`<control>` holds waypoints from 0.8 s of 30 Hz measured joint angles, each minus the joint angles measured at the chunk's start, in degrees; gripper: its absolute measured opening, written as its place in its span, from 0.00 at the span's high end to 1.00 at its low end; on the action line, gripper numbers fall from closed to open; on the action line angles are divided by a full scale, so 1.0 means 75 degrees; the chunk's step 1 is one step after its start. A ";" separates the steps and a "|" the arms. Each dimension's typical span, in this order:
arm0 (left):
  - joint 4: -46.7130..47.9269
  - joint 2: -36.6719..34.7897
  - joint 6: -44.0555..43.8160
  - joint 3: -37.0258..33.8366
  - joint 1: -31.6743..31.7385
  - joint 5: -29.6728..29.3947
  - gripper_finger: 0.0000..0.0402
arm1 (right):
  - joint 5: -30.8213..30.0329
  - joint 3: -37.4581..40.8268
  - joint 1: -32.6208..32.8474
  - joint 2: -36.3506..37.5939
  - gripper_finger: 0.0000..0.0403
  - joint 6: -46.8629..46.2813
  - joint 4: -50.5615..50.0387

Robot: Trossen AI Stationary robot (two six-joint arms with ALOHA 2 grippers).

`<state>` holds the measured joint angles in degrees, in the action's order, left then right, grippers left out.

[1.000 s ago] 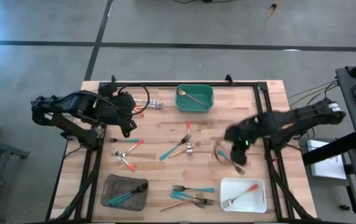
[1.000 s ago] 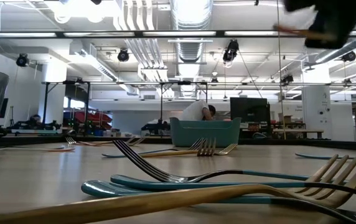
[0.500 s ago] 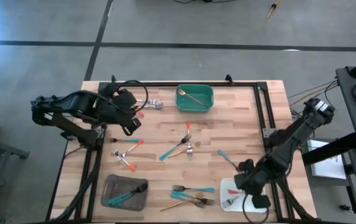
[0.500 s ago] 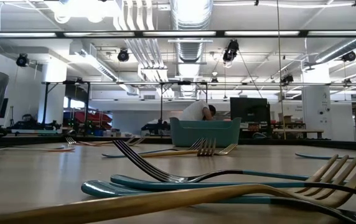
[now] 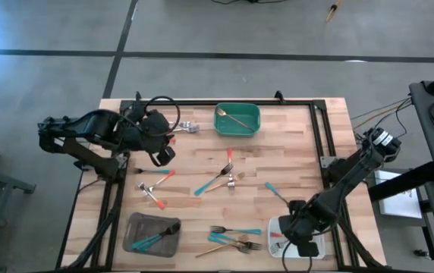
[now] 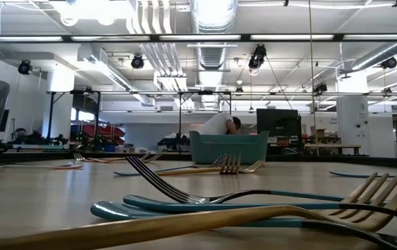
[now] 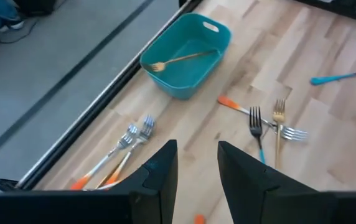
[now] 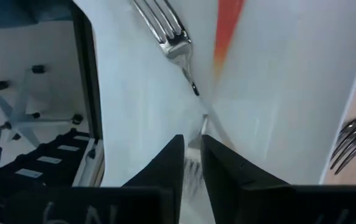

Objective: Sort silverware by color (type)
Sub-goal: Put the orange fork into the white bin, then put the blue fork into the black bin

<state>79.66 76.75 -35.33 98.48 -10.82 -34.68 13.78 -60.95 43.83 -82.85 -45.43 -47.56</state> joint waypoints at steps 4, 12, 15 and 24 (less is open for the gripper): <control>0.0103 0.0000 0.0078 0.0000 0.0002 0.0418 0.76 | -0.0037 -0.0014 0.0000 0.0015 0.83 -0.0003 -0.0036; 0.0449 0.0003 0.0572 -0.0240 -0.0001 0.1740 0.76 | -0.0037 -0.0560 -0.0171 0.0033 0.77 0.0000 -0.0330; 0.0452 0.0003 0.1117 -0.0568 -0.0001 0.2269 0.76 | -0.0046 -0.0743 -0.0351 0.0044 0.77 0.0040 -0.0845; -0.0326 -0.0205 0.2237 -0.2264 -0.0013 0.3519 0.76 | -0.0443 -0.0927 -0.1197 0.0047 0.77 0.0071 -0.1146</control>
<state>77.21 75.21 -18.56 81.49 -10.92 -8.28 10.45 -67.90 34.86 -82.50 -44.90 -56.16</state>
